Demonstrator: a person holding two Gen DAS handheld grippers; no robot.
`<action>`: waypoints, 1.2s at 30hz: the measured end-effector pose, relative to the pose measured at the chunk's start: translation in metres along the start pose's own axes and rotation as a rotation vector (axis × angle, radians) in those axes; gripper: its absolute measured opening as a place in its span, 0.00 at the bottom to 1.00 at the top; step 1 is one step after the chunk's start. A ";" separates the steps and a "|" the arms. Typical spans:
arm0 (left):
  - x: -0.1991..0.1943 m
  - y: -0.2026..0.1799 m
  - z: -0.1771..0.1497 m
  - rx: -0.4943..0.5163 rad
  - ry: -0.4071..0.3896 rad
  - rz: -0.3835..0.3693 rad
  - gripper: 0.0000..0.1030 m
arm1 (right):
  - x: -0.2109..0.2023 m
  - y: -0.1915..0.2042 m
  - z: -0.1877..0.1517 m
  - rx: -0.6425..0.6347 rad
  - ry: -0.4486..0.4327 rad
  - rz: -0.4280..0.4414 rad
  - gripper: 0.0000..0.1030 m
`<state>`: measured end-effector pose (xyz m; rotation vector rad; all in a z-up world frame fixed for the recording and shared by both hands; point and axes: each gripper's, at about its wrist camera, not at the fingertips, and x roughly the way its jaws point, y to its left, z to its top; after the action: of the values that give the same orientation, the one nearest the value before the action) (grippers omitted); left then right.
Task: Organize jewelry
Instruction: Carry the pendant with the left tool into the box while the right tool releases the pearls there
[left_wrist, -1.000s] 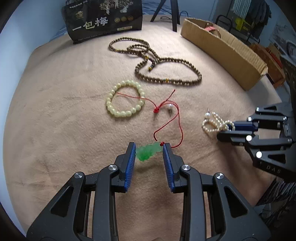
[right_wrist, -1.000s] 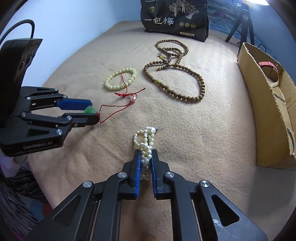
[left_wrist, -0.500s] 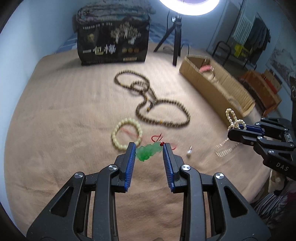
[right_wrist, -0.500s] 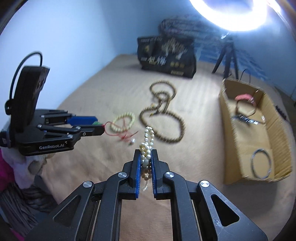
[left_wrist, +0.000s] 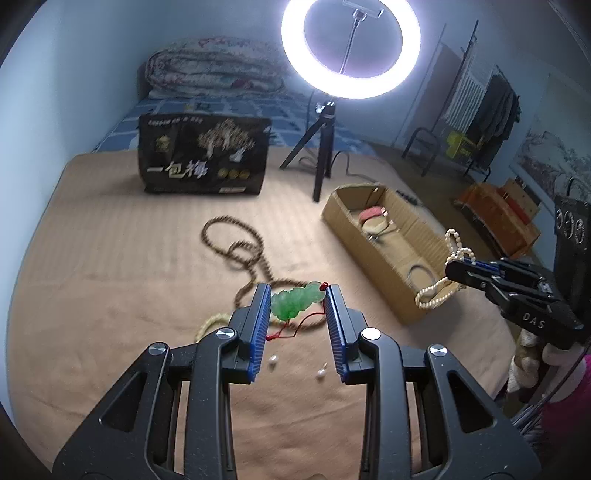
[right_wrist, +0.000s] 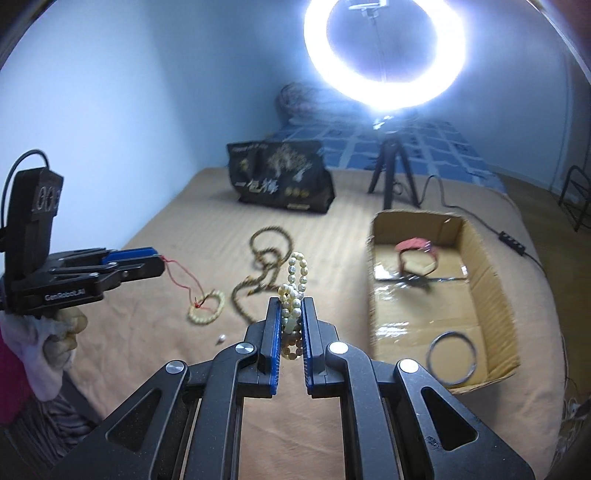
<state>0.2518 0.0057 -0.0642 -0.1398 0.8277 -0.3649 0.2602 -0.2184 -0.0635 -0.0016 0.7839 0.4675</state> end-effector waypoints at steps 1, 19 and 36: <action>0.000 -0.004 0.005 -0.002 -0.008 -0.013 0.29 | -0.002 -0.003 0.001 0.003 -0.006 -0.006 0.08; 0.034 -0.093 0.064 0.060 -0.064 -0.171 0.29 | -0.017 -0.092 0.023 0.130 -0.040 -0.136 0.08; 0.098 -0.135 0.070 0.063 -0.002 -0.212 0.29 | 0.015 -0.148 0.020 0.207 0.035 -0.208 0.08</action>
<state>0.3290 -0.1574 -0.0495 -0.1694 0.8002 -0.5899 0.3434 -0.3419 -0.0844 0.1006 0.8538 0.1879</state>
